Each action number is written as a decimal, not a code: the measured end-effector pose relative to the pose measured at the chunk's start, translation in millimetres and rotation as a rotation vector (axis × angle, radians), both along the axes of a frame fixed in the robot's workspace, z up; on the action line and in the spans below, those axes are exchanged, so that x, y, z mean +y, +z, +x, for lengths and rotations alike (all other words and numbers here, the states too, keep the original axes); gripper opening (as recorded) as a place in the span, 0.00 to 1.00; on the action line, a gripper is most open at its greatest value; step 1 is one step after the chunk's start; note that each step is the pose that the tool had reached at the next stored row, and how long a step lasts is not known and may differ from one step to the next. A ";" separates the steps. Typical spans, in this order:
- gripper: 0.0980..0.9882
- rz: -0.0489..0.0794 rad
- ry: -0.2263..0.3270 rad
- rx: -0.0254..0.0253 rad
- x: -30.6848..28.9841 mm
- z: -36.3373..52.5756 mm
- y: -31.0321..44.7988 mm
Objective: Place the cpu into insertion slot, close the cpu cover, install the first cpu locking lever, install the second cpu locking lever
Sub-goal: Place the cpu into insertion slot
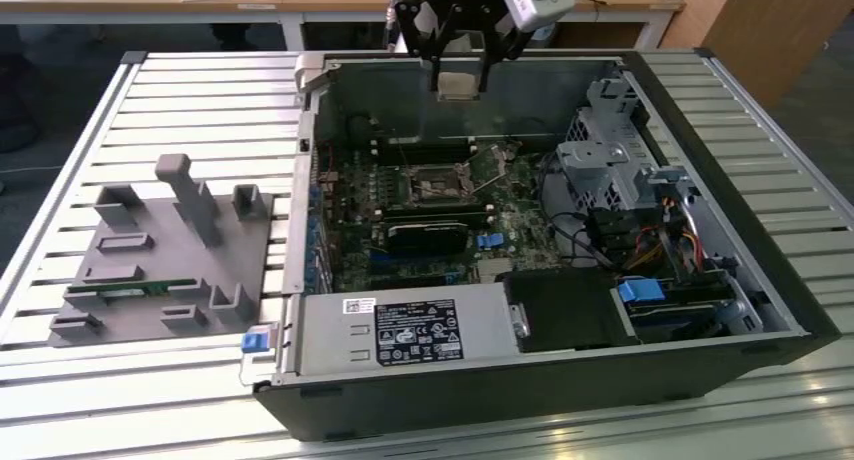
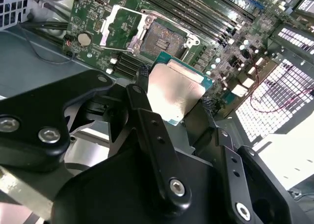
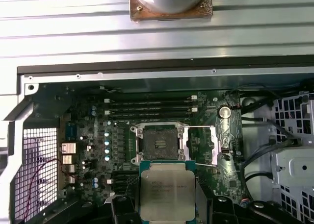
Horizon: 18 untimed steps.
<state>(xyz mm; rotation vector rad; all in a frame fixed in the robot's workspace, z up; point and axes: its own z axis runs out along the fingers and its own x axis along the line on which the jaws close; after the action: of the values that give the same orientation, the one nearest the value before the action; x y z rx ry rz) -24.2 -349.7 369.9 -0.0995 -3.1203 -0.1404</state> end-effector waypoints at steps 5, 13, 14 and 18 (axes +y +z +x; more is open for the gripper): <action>0.50 0.000 -0.021 -0.0001 0.0 0.0 -0.3; 0.50 0.000 -0.042 -0.0001 0.0 0.0 -0.4; 0.50 0.000 -0.044 -0.0001 0.0 0.0 -0.5; 0.50 0.000 -0.054 -0.0001 0.0 0.0 -0.5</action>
<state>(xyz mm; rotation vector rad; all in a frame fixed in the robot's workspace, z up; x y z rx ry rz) -24.2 -349.7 369.4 -0.1834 -3.1190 -0.1413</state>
